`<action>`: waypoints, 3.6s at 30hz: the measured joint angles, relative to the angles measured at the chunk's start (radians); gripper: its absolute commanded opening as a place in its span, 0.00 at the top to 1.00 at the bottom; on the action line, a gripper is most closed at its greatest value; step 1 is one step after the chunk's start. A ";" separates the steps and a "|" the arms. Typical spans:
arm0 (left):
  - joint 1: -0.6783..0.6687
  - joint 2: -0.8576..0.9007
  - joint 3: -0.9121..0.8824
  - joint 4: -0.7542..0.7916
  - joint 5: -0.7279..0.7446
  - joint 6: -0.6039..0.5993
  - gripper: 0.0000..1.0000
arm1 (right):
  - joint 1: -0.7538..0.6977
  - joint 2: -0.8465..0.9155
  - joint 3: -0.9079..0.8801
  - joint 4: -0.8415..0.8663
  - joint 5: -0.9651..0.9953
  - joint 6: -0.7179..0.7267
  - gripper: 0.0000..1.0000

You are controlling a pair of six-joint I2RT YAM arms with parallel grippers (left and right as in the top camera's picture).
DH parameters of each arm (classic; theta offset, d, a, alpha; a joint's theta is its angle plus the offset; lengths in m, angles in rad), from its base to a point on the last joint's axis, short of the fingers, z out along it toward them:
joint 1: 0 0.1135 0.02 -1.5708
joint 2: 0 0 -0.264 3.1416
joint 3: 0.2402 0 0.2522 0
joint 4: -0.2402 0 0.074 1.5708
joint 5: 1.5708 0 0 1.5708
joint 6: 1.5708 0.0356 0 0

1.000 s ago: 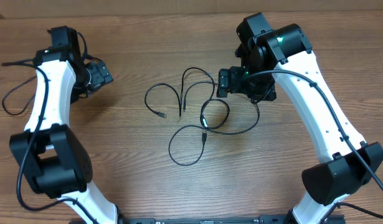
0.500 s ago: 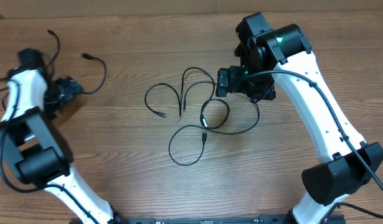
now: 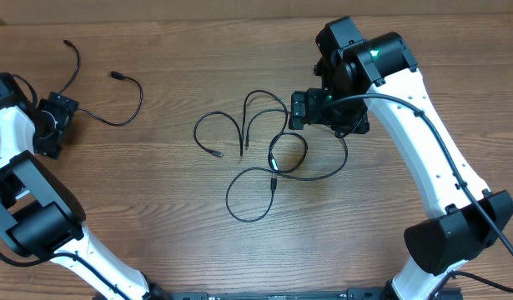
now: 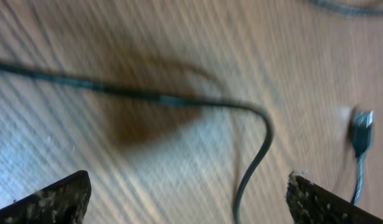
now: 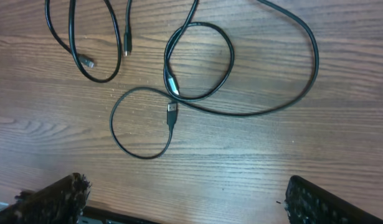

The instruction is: Untangle cables

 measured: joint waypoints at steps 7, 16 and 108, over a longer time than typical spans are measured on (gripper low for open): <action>0.003 0.023 0.003 0.155 -0.018 -0.048 0.03 | 0.000 0.000 0.000 -0.025 0.000 0.000 0.00; 0.005 0.126 0.019 0.264 -0.025 0.003 0.95 | 0.000 0.000 0.000 -0.049 0.000 0.000 0.00; 0.004 0.140 0.400 -0.029 0.166 0.410 0.01 | 0.000 0.000 0.000 -0.029 -0.062 0.001 0.00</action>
